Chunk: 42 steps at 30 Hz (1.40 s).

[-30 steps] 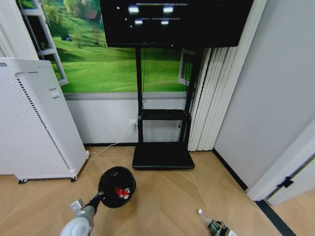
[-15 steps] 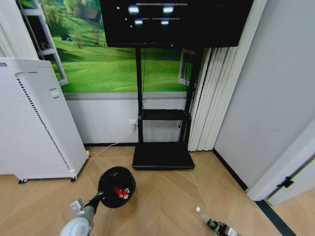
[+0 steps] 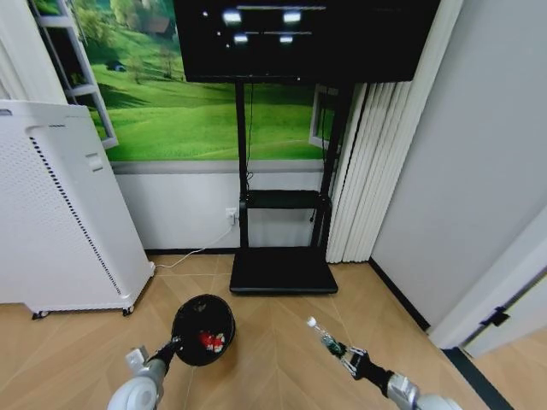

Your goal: Pick up the trash bin and place the garbage on the floor into it.

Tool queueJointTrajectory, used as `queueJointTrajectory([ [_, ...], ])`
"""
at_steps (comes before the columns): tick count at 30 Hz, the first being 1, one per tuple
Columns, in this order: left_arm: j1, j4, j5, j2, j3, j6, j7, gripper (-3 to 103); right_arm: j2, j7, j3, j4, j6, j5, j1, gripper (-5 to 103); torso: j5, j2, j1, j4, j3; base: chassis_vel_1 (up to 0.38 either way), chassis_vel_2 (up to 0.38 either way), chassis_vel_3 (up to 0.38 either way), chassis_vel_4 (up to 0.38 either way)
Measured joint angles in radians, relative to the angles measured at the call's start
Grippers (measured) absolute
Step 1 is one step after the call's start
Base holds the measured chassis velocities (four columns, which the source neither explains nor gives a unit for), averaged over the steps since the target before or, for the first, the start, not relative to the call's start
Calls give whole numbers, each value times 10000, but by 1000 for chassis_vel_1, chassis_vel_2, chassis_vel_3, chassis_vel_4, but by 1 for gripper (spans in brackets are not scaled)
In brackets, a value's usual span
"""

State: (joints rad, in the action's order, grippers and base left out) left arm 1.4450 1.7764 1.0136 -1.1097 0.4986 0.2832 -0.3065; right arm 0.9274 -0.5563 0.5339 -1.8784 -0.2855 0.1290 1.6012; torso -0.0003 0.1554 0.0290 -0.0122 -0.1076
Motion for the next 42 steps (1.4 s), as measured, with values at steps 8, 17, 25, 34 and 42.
queueJointTrajectory([
  [8,289,578,-495,449,-1113,527,1072,1,-29,-35,-1276,-2227,293,-202,542,19,1,0,-1,-4,0,0,0,0,0],
  [17,446,1022,-1274,527,-2476,749,1788,1,261,-119,-2256,-2286,165,-887,650,19,3,0,0,-3,0,0,0,0,0],
  [25,445,1138,-1458,531,-3298,832,2043,1,446,-55,-2629,-1762,186,-922,390,19,3,0,0,-5,0,0,0,0,0],
  [34,484,1238,-1396,464,-3392,833,2050,1,593,-30,-2670,-1380,17,-1060,282,28,3,0,0,-3,0,0,0,0,0],
  [42,466,1249,-1345,333,-3429,833,1991,1,682,96,-2694,-1351,-12,-1114,334,60,3,0,0,-3,0,0,0,0,0],
])
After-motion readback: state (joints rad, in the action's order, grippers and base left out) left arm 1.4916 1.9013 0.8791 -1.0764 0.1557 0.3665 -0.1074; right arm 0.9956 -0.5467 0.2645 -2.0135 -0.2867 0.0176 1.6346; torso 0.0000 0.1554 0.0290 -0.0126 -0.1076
